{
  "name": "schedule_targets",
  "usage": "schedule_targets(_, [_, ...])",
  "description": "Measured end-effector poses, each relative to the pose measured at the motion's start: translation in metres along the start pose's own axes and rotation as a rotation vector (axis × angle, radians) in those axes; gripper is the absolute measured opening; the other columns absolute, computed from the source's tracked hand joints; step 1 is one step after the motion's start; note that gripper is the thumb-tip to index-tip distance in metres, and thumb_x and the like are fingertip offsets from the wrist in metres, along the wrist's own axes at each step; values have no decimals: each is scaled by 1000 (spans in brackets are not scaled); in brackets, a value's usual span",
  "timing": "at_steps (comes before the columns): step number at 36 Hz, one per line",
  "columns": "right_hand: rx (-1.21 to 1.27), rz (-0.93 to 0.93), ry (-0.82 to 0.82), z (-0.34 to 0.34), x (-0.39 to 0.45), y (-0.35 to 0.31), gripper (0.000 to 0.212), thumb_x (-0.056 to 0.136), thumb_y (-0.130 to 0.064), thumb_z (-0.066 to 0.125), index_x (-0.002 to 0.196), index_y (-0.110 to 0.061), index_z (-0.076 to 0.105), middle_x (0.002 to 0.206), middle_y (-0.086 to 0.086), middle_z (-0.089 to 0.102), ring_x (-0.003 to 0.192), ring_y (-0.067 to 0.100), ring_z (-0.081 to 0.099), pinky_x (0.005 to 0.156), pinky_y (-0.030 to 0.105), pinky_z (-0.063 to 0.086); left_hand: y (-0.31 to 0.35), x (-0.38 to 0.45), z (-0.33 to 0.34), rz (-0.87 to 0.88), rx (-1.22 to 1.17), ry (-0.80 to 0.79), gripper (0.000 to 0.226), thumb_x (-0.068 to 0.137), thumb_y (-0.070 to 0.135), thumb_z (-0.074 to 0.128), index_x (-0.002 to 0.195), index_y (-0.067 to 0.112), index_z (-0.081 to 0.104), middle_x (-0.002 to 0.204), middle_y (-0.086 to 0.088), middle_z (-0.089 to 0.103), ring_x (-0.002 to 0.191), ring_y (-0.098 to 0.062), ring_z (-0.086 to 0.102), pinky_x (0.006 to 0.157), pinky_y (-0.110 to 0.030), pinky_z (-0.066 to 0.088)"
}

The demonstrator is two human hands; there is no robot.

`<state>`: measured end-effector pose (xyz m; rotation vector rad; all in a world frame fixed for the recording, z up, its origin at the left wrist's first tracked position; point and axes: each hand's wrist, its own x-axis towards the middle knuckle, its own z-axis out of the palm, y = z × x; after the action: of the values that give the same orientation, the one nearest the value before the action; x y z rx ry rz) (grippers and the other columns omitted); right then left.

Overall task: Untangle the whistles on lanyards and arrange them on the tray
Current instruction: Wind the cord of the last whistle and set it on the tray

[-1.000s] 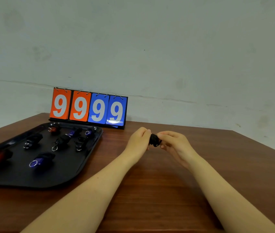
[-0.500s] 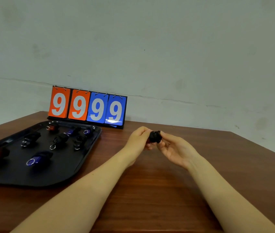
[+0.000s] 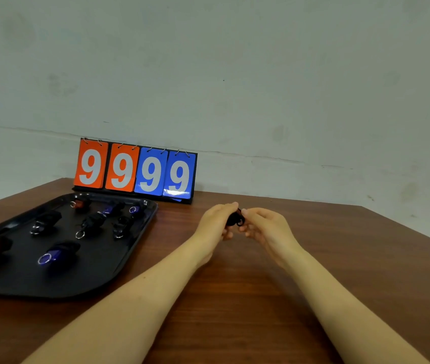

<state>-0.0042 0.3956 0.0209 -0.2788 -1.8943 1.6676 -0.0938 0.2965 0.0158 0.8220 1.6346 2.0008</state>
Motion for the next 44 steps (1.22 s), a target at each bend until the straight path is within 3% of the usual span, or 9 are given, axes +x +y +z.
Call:
schedule_targets(5, [-75, -39, -1, 6, 2, 3, 15, 91, -10, 61, 104, -7, 67, 88, 12, 72, 78, 17, 66, 66, 26, 52, 6, -2, 1, -60, -207, 33, 25, 97, 29, 49, 85, 10, 58, 53, 0, 50, 55, -14, 44, 57, -25, 40])
schedule_targets(12, [-86, -89, 37, 7, 2, 3, 9, 89, -5, 62, 96, -6, 68, 75, 5, 70, 70, 11, 66, 62, 21, 50, 7, -4, -3, -91, -272, 3, 23, 97, 28, 48, 88, 9, 57, 53, 0, 44, 46, -10, 34, 50, -23, 36])
schedule_targets(17, [-276, -171, 169, 5, 4, 1, 6, 89, -7, 62, 86, -10, 66, 70, 2, 64, 60, 7, 58, 55, 17, 46, 9, -7, -3, -119, -216, -78, 25, 96, 33, 49, 97, 9, 57, 51, 3, 38, 39, -8, 26, 38, -19, 23])
schedule_targets(21, [-412, -242, 260, 4, 4, 1, 6, 87, -16, 65, 82, -17, 64, 78, 2, 66, 74, 17, 63, 66, 29, 52, 11, -10, 0, -153, -204, -128, 29, 96, 36, 49, 102, 9, 59, 50, 6, 36, 37, -6, 26, 36, -18, 23])
schedule_targets(24, [-441, -205, 266, 5, 4, 2, 6, 87, -16, 61, 83, -13, 63, 77, 5, 66, 71, 18, 63, 65, 32, 50, 11, -12, -1, -186, -225, -178, 33, 95, 43, 50, 99, 11, 55, 51, 6, 34, 38, -7, 24, 37, -19, 22])
schedule_targets(30, [-269, -83, 105, 6, 1, -3, 17, 92, -6, 51, 82, -10, 64, 59, -1, 57, 51, 7, 51, 50, 17, 42, 12, -11, -5, -219, -322, -241, 30, 90, 44, 57, 87, 15, 52, 53, 5, 34, 41, -7, 21, 40, -19, 20])
schedule_targets(38, [-83, -1, 25, 10, -2, -1, 17, 93, -8, 51, 92, -6, 68, 60, -2, 58, 57, 10, 50, 56, 23, 42, 1, -3, -3, -76, -113, -64, 27, 98, 36, 48, 95, 13, 61, 75, -4, 52, 55, -11, 37, 49, -22, 36])
schedule_targets(44, [223, 97, -54, 13, -2, -3, 15, 93, -1, 49, 95, 1, 63, 68, 6, 58, 61, 12, 54, 59, 24, 44, 3, 0, 1, -34, -23, 20, 36, 102, 39, 35, 93, 15, 61, 65, -1, 47, 46, -7, 34, 37, -17, 27])
